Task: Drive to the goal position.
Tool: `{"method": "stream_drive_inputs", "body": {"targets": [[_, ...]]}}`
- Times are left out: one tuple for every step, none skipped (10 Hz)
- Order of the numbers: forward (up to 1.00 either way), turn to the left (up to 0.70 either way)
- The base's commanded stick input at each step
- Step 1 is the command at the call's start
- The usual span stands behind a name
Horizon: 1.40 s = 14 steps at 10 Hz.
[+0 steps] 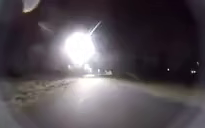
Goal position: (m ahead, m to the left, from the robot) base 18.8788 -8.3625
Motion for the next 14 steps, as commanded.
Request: {"method": "stream_drive_inputs", "body": {"targets": [[0.85, 0.21], [0.85, 0.23], [0.85, 0.16], [0.85, 0.08], [0.85, 0.11], [0.85, 0.14], [0.85, 0.07], [0.85, 0.03], [0.85, 0.03], [0.85, 0.04], [0.85, 0.04], [0.85, 0.04], [0.85, 0.04], [0.85, 0.04]]}}
